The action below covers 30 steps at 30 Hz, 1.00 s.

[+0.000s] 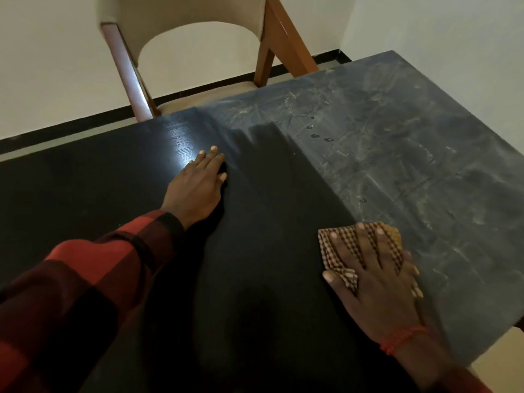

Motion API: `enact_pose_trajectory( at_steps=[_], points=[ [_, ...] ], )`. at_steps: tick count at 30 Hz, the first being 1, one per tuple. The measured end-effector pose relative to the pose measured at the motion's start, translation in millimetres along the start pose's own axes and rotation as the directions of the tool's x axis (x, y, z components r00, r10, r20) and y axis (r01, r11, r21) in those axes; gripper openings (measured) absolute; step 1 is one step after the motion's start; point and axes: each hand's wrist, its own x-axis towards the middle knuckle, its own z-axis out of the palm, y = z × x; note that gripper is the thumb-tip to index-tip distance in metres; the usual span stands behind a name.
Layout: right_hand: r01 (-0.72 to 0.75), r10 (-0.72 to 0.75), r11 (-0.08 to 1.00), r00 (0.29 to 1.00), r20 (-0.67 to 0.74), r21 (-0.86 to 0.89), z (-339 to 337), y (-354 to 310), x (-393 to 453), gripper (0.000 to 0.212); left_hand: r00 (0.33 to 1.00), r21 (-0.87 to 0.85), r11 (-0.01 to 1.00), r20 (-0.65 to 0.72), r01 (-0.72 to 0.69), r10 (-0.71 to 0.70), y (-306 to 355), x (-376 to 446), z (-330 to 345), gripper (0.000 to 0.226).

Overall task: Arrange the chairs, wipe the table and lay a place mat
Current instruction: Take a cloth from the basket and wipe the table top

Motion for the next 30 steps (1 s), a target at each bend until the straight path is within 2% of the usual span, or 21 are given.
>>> enact_pose_trajectory(
  at_steps=[6, 12, 18, 24, 30],
  points=[
    [0.178, -0.178, 0.984, 0.982, -0.066, -0.001, -12.1, -61.8, 111.8, 0.069, 0.999, 0.0, 1.0, -0.031, 0.011, -0.011, -24.6, 25.9, -7.9, 0.051],
    [0.257, -0.253, 0.966, 0.96, -0.117, 0.017, -21.2, -132.7, 221.1, 0.069, 0.998, -0.015, 0.999, -0.064, 0.029, -0.029, -47.4, 51.0, -14.7, 0.051],
    [0.382, -0.384, 0.923, 0.919, -0.088, -0.034, -30.2, -167.2, 285.1, 0.068, 0.998, 0.012, 0.998, -0.042, 0.057, -0.056, -57.8, 65.0, -18.2, 0.053],
    [0.284, -0.283, 0.959, 0.953, -0.109, -0.002, -35.8, -137.3, 327.2, 0.07, 1.0, 0.044, 0.999, -0.015, 0.026, -0.025, -58.9, 80.9, -27.4, 0.054],
    [0.068, -0.066, 0.997, 0.996, -0.052, 0.042, -46.1, -135.8, 358.6, 0.069, 1.0, 0.044, 0.999, -0.021, 0.015, -0.015, -82.0, 82.9, -38.1, 0.05]
  ],
)
